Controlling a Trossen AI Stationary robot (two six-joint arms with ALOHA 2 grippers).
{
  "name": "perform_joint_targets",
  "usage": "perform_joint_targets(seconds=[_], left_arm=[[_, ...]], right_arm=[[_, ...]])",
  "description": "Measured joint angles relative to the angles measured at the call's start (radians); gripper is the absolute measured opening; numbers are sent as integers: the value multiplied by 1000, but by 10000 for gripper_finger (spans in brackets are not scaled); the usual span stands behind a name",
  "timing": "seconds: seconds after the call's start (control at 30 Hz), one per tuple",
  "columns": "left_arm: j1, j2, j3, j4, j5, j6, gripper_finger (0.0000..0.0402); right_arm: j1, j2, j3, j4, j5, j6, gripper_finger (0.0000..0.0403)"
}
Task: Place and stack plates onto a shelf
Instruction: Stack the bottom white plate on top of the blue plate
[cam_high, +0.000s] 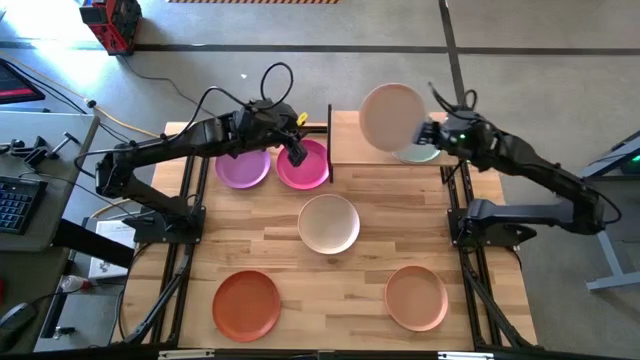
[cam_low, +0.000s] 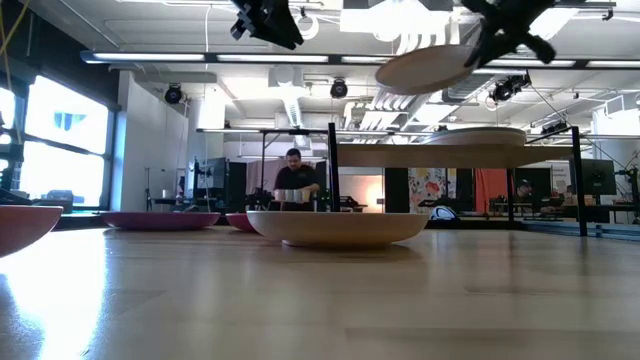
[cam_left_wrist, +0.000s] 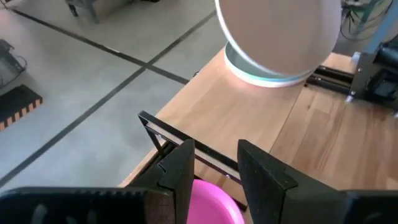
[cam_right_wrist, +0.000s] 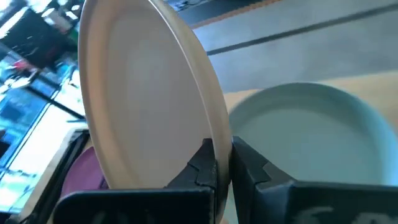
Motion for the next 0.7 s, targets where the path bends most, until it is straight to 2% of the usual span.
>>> perform_joint_targets(seconds=[0.27, 0.6, 0.7], left_arm=[[0, 0, 0, -26, -1, 29, 113], [0, 0, 0, -69, -2, 28, 113], [0, 0, 0, -74, -2, 28, 113]], right_arm=[[-18, -117, -10, -188, 15, 115, 0], [-19, -307, -261, -60, 18, 348, 0], [-19, -365, -332, -2, 53, 444, 0]])
